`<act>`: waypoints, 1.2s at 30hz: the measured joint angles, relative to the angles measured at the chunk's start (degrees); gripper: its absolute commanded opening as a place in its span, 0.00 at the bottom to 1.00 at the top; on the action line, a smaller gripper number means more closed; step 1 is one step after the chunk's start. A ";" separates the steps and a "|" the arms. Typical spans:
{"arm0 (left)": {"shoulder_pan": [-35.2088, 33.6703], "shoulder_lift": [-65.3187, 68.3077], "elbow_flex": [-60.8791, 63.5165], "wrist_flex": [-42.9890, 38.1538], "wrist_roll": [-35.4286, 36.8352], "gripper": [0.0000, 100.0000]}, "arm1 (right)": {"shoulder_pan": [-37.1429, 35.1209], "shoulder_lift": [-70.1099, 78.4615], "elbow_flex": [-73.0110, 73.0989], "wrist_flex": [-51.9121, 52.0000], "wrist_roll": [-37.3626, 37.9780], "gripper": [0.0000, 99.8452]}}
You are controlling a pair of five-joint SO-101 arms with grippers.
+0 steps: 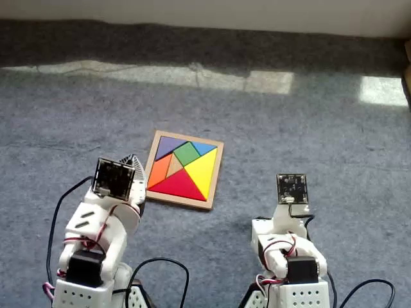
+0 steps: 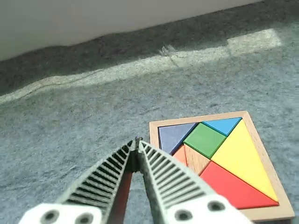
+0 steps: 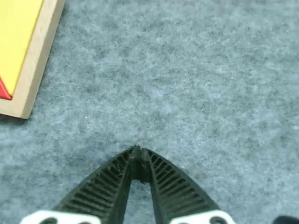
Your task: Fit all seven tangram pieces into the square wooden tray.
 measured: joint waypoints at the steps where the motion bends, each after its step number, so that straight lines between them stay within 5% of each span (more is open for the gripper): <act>1: -0.70 0.35 0.18 1.32 0.00 0.01 | 0.00 0.00 0.00 0.00 0.00 0.01; 13: -4.75 0.18 10.37 6.42 0.00 0.01 | 0.00 0.00 0.00 0.00 0.00 0.01; 36: -7.12 0.09 10.55 11.78 0.00 0.01 | 0.00 0.00 0.00 0.00 0.00 0.01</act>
